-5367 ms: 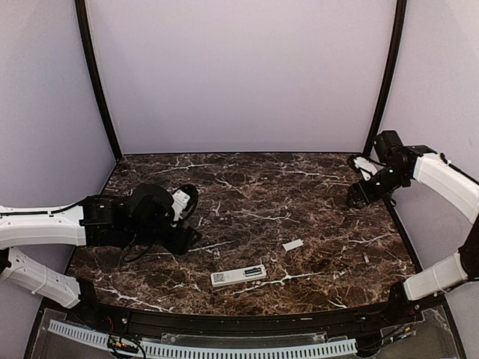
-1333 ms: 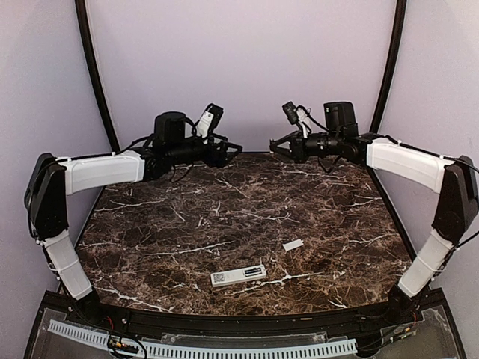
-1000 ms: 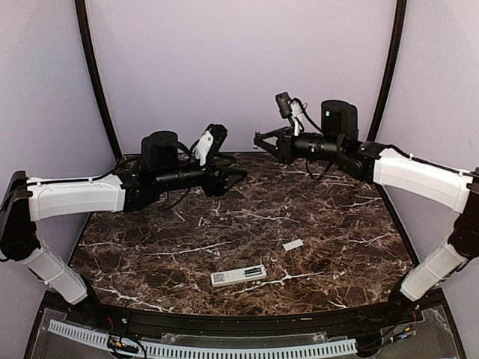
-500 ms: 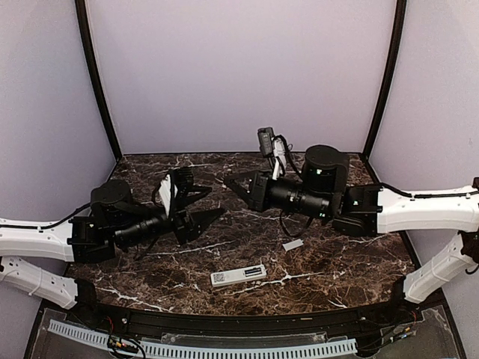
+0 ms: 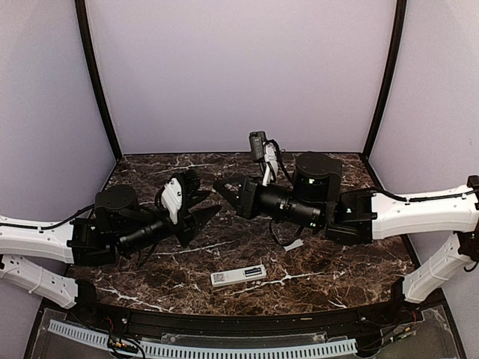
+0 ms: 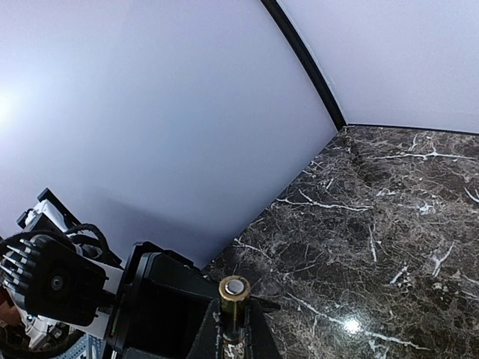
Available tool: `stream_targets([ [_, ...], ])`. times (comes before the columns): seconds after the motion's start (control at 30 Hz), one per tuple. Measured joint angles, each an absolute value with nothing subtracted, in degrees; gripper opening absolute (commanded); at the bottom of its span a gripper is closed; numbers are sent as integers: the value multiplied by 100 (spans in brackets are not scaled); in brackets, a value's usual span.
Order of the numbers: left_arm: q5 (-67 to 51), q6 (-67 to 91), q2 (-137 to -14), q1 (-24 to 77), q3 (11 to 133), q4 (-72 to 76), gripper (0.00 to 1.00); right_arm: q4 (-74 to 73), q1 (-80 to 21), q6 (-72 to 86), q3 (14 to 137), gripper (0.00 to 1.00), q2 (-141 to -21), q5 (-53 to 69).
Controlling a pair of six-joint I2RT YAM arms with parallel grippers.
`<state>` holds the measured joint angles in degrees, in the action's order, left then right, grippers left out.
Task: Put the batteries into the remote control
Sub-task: Pass from the right arm to the left
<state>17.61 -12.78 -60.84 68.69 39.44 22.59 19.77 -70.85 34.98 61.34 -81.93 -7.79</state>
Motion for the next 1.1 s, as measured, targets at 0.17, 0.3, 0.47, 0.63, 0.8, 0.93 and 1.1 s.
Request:
stream_targets([
  [0.17,1780,-1286,-6084,6869,3944,2257,38,2032,-7087,3422,6134,0,-8202,-869],
  [0.3,1754,-1317,-6086,6871,3981,2268,38,2108,-7087,3197,6134,0,-8235,-869],
  [0.47,1651,-1315,-6045,6869,4010,2504,39,2497,-7087,2547,6014,0,-8219,-600],
  [0.63,1317,-1313,-5887,6869,4010,2665,39,2967,-7087,1557,5610,0,-7999,-276],
  [0.8,1184,-1341,-5953,6869,4010,2823,37,3050,-7087,956,5605,0,-7861,-126],
  [0.93,1114,-1400,-6130,6871,4016,2912,31,3068,-7087,762,5610,0,-7843,-97],
  [1.1,1094,-1455,-6230,6869,4038,2989,30,3070,-7087,639,5614,0,-7848,-84],
])
